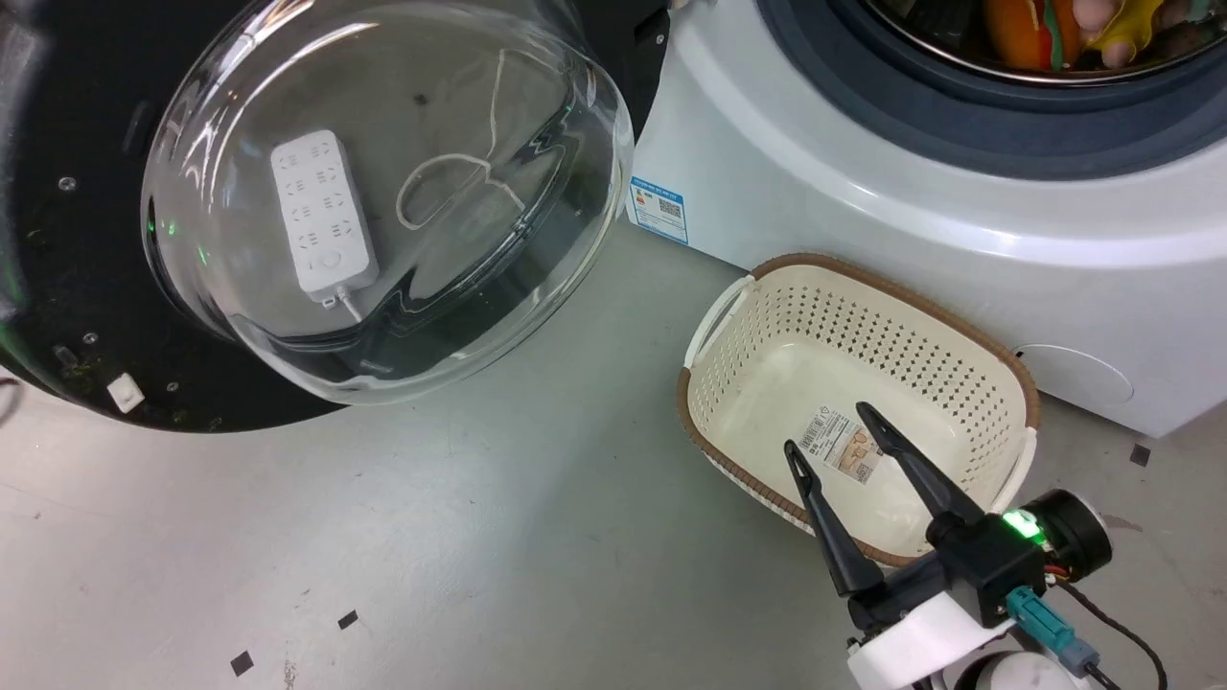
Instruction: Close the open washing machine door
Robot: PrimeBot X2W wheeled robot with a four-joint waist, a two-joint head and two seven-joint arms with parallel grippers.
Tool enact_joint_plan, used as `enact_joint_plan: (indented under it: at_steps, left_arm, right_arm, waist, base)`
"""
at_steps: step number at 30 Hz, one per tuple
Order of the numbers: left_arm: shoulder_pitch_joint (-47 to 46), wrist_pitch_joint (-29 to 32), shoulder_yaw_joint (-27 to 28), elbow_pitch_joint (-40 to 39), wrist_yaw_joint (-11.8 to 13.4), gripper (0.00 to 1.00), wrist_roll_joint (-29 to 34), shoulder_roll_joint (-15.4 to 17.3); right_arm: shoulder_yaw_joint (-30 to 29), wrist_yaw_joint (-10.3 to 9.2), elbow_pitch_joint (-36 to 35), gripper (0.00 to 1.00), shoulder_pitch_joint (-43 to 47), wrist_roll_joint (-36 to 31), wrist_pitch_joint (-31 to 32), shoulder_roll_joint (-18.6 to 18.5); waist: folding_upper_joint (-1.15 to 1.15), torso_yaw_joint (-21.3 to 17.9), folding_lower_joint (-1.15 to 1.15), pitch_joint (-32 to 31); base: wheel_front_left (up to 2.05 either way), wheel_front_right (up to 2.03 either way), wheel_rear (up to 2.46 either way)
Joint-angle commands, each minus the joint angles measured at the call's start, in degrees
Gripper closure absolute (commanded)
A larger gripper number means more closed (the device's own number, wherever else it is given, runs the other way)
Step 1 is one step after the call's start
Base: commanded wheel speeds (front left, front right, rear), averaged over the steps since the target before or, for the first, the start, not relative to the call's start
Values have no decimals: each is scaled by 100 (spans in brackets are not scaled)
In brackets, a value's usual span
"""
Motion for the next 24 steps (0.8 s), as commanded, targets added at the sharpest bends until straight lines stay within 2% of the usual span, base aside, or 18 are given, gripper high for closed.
enact_joint_plan:
  at_steps: [1,5,13,19,24]
  left_arm:
    - [80,218,-78,8,-109,100,-95,-52]
    - [190,764,-214,-120,-302,100,-342,-244]
    - [932,1831,-419,-950,-458,100,-750,-628]
    - [1702,2401,-543,-2008,-268,100,-1081,-1201]
    - [2341,2457,-771,-2806,-122,100,-1006,-1749]
  right_arm:
    - [-14,5,-9,0,-55,7,-21,-43]
    - [-33,5,-28,0,-59,12,11,-43]
    - [-123,5,22,0,-27,63,-8,5]
    - [-242,5,119,0,68,122,-50,87]
    - [-453,5,146,0,168,160,-72,136]
  waist:
    - [0,7,-1,-5]
    - [0,10,-1,-27]
    - [0,-95,-1,-297]
    - [0,-220,-1,-737]
    - [0,-437,-1,-1092]
  base:
    - [0,0,0]
    - [0,0,0]
    - [0,0,0]
    - [0,0,0]
    - [0,0,0]
